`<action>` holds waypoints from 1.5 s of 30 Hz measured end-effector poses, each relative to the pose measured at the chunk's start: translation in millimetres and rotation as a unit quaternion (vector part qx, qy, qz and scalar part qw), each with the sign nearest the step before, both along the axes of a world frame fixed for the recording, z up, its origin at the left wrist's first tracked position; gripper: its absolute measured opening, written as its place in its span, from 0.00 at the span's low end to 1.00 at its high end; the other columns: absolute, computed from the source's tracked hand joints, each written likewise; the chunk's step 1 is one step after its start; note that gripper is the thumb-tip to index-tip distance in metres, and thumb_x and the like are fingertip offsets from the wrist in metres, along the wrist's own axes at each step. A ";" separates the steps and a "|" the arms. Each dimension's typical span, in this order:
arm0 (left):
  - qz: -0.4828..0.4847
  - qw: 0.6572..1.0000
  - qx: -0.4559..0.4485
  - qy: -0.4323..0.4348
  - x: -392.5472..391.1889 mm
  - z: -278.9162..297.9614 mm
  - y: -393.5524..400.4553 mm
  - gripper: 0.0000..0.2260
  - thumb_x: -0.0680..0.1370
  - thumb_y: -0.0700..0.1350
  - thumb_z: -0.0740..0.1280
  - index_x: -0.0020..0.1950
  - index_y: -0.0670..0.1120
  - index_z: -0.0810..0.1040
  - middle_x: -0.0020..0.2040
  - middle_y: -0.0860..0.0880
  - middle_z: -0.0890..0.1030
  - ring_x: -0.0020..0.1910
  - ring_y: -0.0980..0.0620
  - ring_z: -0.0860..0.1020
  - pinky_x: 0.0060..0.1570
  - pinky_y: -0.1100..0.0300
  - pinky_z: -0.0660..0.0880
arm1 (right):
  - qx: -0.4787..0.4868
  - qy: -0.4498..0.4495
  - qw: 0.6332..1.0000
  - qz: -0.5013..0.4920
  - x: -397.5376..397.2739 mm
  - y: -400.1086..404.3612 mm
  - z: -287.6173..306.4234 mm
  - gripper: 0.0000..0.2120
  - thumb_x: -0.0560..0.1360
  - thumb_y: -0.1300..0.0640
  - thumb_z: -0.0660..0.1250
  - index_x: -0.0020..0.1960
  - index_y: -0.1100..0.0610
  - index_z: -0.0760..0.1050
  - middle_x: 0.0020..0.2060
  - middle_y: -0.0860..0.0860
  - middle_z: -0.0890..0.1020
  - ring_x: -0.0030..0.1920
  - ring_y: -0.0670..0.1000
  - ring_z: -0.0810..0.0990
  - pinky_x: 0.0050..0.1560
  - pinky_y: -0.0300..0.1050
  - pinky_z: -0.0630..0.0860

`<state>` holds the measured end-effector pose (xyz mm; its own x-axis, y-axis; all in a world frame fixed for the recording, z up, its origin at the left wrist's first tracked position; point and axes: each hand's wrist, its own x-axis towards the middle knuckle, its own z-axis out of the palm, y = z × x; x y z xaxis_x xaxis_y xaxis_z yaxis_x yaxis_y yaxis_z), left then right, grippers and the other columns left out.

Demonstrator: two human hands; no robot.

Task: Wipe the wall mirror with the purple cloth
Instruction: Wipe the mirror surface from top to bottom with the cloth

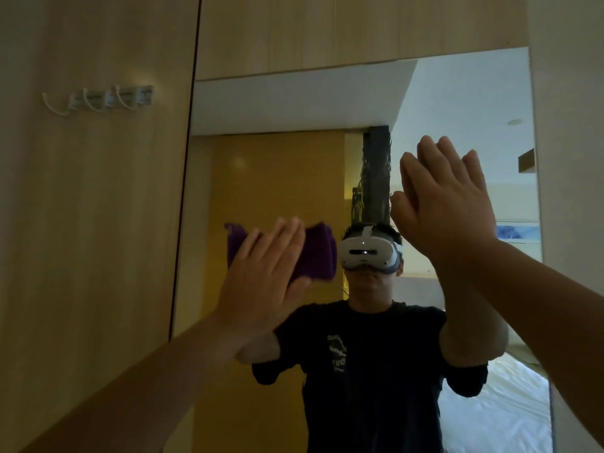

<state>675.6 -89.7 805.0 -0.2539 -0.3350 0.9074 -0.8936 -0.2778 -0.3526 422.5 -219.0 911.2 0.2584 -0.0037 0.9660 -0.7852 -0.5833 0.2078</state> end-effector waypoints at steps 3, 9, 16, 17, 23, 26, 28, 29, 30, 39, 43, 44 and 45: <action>-0.006 0.999 -0.023 -0.027 7.5 -58.5 1.1 0.27 0.84 0.57 0.53 0.76 0.40 0.65 0.78 0.44 0.62 0.78 0.44 0.60 0.73 0.40 0.62 | -0.005 0.002 1.000 -0.002 -0.2 -0.5 -0.5 0.26 0.80 0.44 0.51 0.73 0.56 0.64 0.76 0.59 0.63 0.78 0.61 0.55 0.77 0.64 0.52; 0.018 0.998 -0.031 -0.043 12.1 -73.7 1.2 0.26 0.83 0.56 0.58 0.75 0.42 0.66 0.76 0.44 0.67 0.74 0.41 0.67 0.71 0.41 0.65 | 0.008 0.006 0.999 0.049 -8.3 4.3 -0.8 0.27 0.80 0.44 0.51 0.75 0.56 0.63 0.77 0.59 0.62 0.79 0.61 0.54 0.78 0.64 0.50; -0.028 0.989 -0.072 -0.124 16.1 -38.3 2.7 0.23 0.79 0.49 0.70 0.70 0.42 0.71 0.61 0.43 0.76 0.54 0.43 0.79 0.53 0.48 0.73 | 0.027 -0.003 1.000 -0.013 -63.4 -13.0 -8.3 0.28 0.80 0.42 0.48 0.74 0.56 0.61 0.77 0.59 0.61 0.78 0.61 0.55 0.77 0.65 0.52; -0.034 0.988 -0.085 -0.126 13.0 -23.0 1.9 0.21 0.79 0.49 0.70 0.69 0.41 0.72 0.59 0.43 0.78 0.52 0.42 0.79 0.50 0.48 0.73 | 0.029 0.002 0.999 -0.027 -65.0 -15.5 -8.5 0.28 0.80 0.42 0.47 0.74 0.57 0.61 0.76 0.58 0.62 0.77 0.61 0.56 0.76 0.65 0.54; -0.064 0.987 -0.144 0.002 -36.1 123.0 -9.3 0.19 0.82 0.49 0.59 0.70 0.42 0.71 0.60 0.41 0.77 0.55 0.41 0.76 0.54 0.46 0.74 | 0.018 -0.002 0.999 -0.037 -63.4 -23.6 -11.7 0.31 0.82 0.41 0.46 0.79 0.57 0.57 0.79 0.58 0.57 0.80 0.59 0.50 0.79 0.61 0.48; -0.049 0.985 -0.164 0.025 -67.0 205.3 -20.6 0.20 0.82 0.50 0.59 0.73 0.44 0.68 0.64 0.42 0.74 0.61 0.42 0.73 0.60 0.48 0.70 | 0.012 -0.003 0.999 -0.035 -62.5 -24.6 -11.1 0.31 0.82 0.40 0.46 0.79 0.57 0.58 0.79 0.58 0.58 0.80 0.59 0.50 0.79 0.61 0.48; -0.033 0.986 -0.161 0.031 -87.3 246.7 -29.4 0.20 0.83 0.51 0.58 0.75 0.45 0.66 0.66 0.42 0.73 0.63 0.42 0.72 0.60 0.49 0.69 | 0.005 -0.006 1.000 -0.030 -62.2 -27.1 -11.2 0.31 0.82 0.40 0.46 0.79 0.57 0.59 0.79 0.58 0.58 0.80 0.59 0.51 0.79 0.61 0.48; -0.023 0.987 -0.154 0.033 -95.7 261.5 -34.5 0.21 0.84 0.51 0.57 0.75 0.46 0.65 0.67 0.43 0.72 0.64 0.42 0.71 0.60 0.49 0.68 | 0.001 -0.009 1.000 -0.028 -62.1 -28.4 -11.5 0.31 0.82 0.40 0.46 0.79 0.57 0.59 0.79 0.58 0.59 0.80 0.59 0.52 0.79 0.61 0.48; -0.015 0.989 -0.142 0.033 -103.5 272.0 -40.0 0.21 0.84 0.51 0.57 0.76 0.46 0.63 0.69 0.43 0.70 0.65 0.42 0.70 0.61 0.49 0.67 | -0.002 -0.010 1.000 -0.027 -62.1 -29.9 -11.5 0.31 0.82 0.40 0.46 0.79 0.57 0.59 0.79 0.58 0.59 0.80 0.59 0.52 0.79 0.61 0.49; -0.018 0.999 -0.048 0.012 -109.6 236.6 -51.8 0.26 0.85 0.54 0.48 0.81 0.45 0.52 0.81 0.47 0.54 0.80 0.48 0.53 0.77 0.49 0.50 | -0.002 -0.004 0.999 -0.039 -61.8 -29.0 -9.6 0.31 0.81 0.39 0.44 0.77 0.57 0.61 0.78 0.58 0.61 0.79 0.61 0.55 0.77 0.63 0.53; -0.027 0.998 -0.049 -0.002 -99.6 176.8 -51.2 0.26 0.85 0.55 0.49 0.81 0.46 0.55 0.81 0.47 0.56 0.79 0.49 0.54 0.76 0.51 0.49 | 0.000 -0.006 1.000 -0.022 -62.8 -27.3 -10.0 0.31 0.81 0.40 0.46 0.76 0.57 0.62 0.78 0.58 0.61 0.79 0.60 0.55 0.77 0.63 0.53; -0.028 0.999 -0.046 -0.002 -97.5 160.8 -51.6 0.26 0.85 0.55 0.48 0.80 0.46 0.55 0.81 0.47 0.57 0.79 0.49 0.55 0.76 0.50 0.49 | -0.001 -0.007 1.000 -0.019 -63.2 -27.1 -10.0 0.31 0.81 0.40 0.46 0.76 0.57 0.63 0.78 0.58 0.62 0.79 0.60 0.55 0.77 0.63 0.53; -0.028 0.999 -0.043 -0.004 -95.5 144.2 -51.6 0.26 0.85 0.56 0.48 0.80 0.46 0.55 0.81 0.47 0.57 0.79 0.49 0.55 0.76 0.50 0.49 | -0.003 -0.007 1.000 -0.017 -63.2 -26.9 -10.1 0.30 0.81 0.40 0.47 0.76 0.57 0.63 0.78 0.58 0.62 0.79 0.60 0.55 0.77 0.63 0.53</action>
<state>580.1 -141.3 949.2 -0.2781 -0.2410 0.9298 -0.9054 -0.2574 -0.3375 359.3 -245.9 901.1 0.2449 -0.0063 0.9695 -0.8075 -0.5548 0.2003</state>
